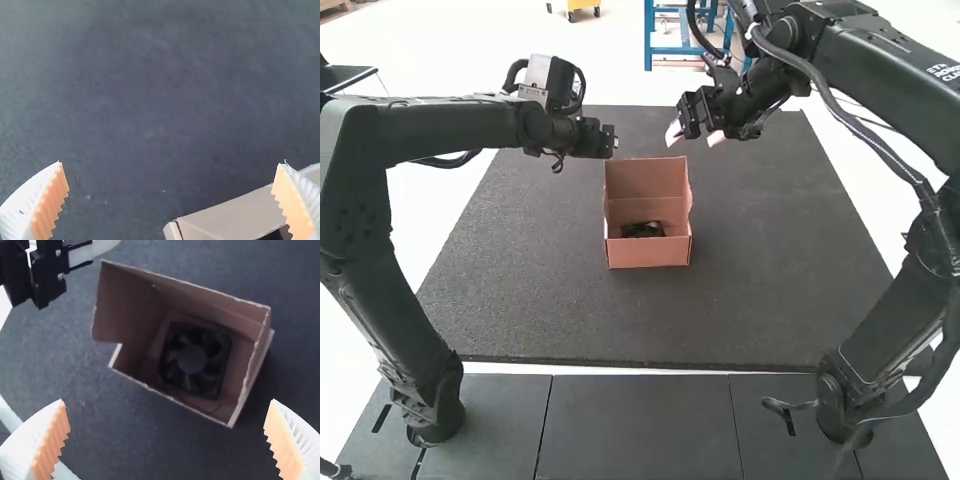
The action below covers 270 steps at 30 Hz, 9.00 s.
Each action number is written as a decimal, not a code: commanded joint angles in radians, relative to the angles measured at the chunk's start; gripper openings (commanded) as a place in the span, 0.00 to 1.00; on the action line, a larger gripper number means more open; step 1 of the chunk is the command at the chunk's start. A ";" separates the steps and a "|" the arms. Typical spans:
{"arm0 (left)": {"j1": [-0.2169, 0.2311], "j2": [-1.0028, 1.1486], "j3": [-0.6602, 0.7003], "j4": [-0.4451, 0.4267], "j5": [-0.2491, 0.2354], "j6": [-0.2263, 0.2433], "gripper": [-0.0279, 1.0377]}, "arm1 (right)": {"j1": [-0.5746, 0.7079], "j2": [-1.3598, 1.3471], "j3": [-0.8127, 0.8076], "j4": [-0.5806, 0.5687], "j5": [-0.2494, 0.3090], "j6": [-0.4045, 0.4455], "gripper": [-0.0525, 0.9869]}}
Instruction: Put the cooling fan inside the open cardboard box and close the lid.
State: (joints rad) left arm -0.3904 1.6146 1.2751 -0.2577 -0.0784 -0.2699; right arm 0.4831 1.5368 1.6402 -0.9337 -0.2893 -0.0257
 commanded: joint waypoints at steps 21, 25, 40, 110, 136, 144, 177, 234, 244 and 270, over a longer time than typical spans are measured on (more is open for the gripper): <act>-0.018 0.002 0.021 -0.156 0.123 0.024 0.93 | 0.005 -0.017 0.052 -0.001 -0.017 0.009 0.90; -0.018 0.002 -0.003 -0.170 0.155 0.026 0.93 | 0.005 -0.015 0.053 -0.005 -0.022 0.007 0.90; -0.018 0.002 -0.102 -0.144 0.166 0.026 0.93 | 0.002 -0.015 0.015 0.003 -0.031 0.007 0.90; 0.085 -0.219 -0.221 0.038 0.081 -0.063 0.93 | -0.067 -0.030 -0.148 0.161 0.091 -0.003 0.91; 0.240 -0.492 -0.781 0.635 0.134 0.080 0.93 | -0.344 -0.322 -0.853 1.047 0.207 0.147 0.91; 0.311 -0.588 -0.933 0.769 0.174 0.120 0.93 | -0.350 -0.380 -1.066 1.271 0.269 0.198 0.92; 0.295 -1.592 -1.278 0.492 0.261 0.285 0.92 | -0.336 -0.995 -1.634 1.535 0.309 0.047 0.92; 0.352 -1.616 -1.275 0.239 0.273 0.317 0.93 | -0.439 -1.537 -1.640 0.935 0.292 0.004 0.92; 0.352 -1.616 -1.277 0.239 0.273 0.317 0.93 | -0.439 -1.538 -1.640 0.935 0.292 0.004 0.92; 0.352 -1.616 -1.275 0.239 0.273 0.317 0.93 | -0.439 -1.537 -1.642 0.937 0.292 0.004 0.92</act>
State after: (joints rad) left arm -0.0456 0.0120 0.0055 -0.0257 0.1848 0.0376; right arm 0.0547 0.0078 0.0036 0.0025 -0.0097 -0.0128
